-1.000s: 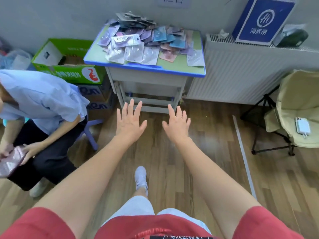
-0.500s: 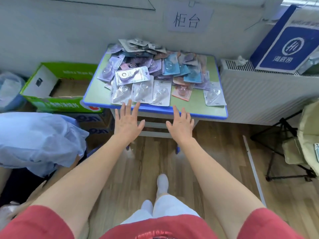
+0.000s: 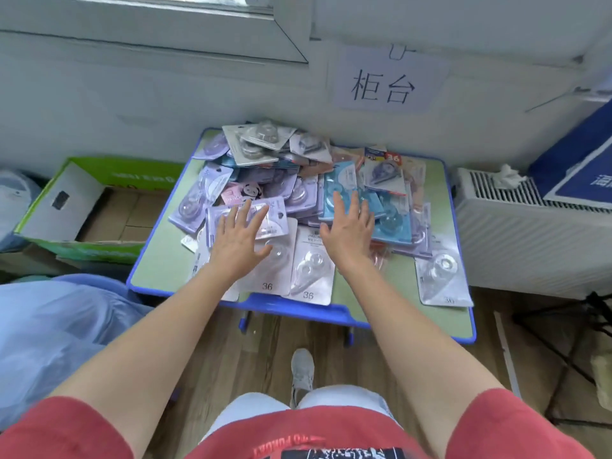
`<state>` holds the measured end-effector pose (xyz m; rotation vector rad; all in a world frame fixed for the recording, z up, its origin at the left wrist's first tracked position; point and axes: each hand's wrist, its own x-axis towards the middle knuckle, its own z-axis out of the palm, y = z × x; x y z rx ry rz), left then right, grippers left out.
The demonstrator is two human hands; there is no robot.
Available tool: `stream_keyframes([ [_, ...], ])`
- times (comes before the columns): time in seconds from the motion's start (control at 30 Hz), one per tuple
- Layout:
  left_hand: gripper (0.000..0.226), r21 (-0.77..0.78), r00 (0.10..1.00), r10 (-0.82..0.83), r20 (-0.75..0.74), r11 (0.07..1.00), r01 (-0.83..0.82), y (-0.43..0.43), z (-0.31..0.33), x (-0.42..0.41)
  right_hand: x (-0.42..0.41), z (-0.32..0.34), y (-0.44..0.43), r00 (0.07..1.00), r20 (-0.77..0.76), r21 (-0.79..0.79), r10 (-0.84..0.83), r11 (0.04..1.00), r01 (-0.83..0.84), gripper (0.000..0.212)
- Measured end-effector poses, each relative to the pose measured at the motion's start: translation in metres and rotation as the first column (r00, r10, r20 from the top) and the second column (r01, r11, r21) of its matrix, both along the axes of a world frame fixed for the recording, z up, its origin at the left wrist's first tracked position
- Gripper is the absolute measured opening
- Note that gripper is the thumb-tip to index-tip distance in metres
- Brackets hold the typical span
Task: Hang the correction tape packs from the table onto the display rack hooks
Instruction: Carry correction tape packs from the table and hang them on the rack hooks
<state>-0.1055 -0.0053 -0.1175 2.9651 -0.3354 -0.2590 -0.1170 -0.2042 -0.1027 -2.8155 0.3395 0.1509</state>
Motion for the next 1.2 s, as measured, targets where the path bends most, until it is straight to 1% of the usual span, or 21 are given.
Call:
stream_keyframes([
  [0.07,0.078,-0.001,0.999,-0.011,-0.044,1.000,0.011,0.003,-0.001,0.018,0.021,-0.001,-0.003,1.000,-0.004,-0.005,0.014,1.000,-0.014,0.066],
  [0.2,0.084,0.026,0.990,-0.081,-0.113,0.996,0.084,0.014,-0.004,0.045,0.046,-0.008,-0.006,0.997,-0.070,-0.022,0.034,0.999,-0.036,0.068],
  [0.4,0.092,0.052,0.964,-0.163,-0.210,0.983,0.177,0.028,-0.009,0.067,0.064,-0.016,-0.011,0.990,-0.136,-0.043,0.031,0.998,-0.037,0.074],
  [0.47,0.093,0.047,0.957,-0.185,-0.221,0.979,0.200,0.030,-0.010,0.069,0.065,-0.018,-0.013,0.986,-0.160,-0.060,0.044,0.997,-0.054,0.076],
  [0.57,0.090,0.033,0.968,-0.202,-0.151,0.977,0.209,0.028,-0.009,0.069,0.064,-0.018,-0.013,0.987,-0.158,-0.074,0.042,0.996,-0.054,0.072],
  [0.7,0.087,0.054,0.994,-0.096,-0.049,0.994,0.098,0.019,-0.007,0.065,0.057,-0.019,-0.006,0.991,-0.135,-0.083,-0.006,0.996,-0.006,0.068],
  [0.77,0.087,0.048,0.999,-0.051,0.001,0.998,0.051,0.014,-0.006,0.062,0.052,-0.018,-0.003,0.989,-0.142,-0.101,-0.030,0.995,0.015,0.072],
  [0.83,0.087,0.037,0.999,-0.022,0.034,0.999,0.021,0.010,-0.006,0.059,0.049,-0.017,0.000,0.985,-0.160,-0.127,-0.057,0.991,0.037,0.081],
  [0.9,0.088,0.042,0.999,-0.002,0.044,0.999,0.000,0.009,-0.006,0.056,0.049,-0.016,0.006,0.979,-0.182,-0.147,-0.088,0.987,0.062,0.089],
  [1.03,0.087,0.071,0.999,0.038,0.030,0.997,-0.040,0.010,-0.007,0.051,0.049,-0.015,0.016,0.977,-0.161,-0.103,-0.140,0.987,0.125,0.081],
  [1.1,0.085,0.084,0.999,0.042,0.002,0.996,-0.042,0.009,-0.007,0.049,0.045,-0.015,0.016,0.970,-0.181,-0.083,-0.162,0.985,0.149,0.085],
  [1.2,0.084,0.063,0.999,0.040,-0.015,0.997,-0.039,0.007,-0.008,0.043,0.034,-0.016,0.012,0.958,-0.223,-0.099,-0.180,0.982,0.161,0.091],
])
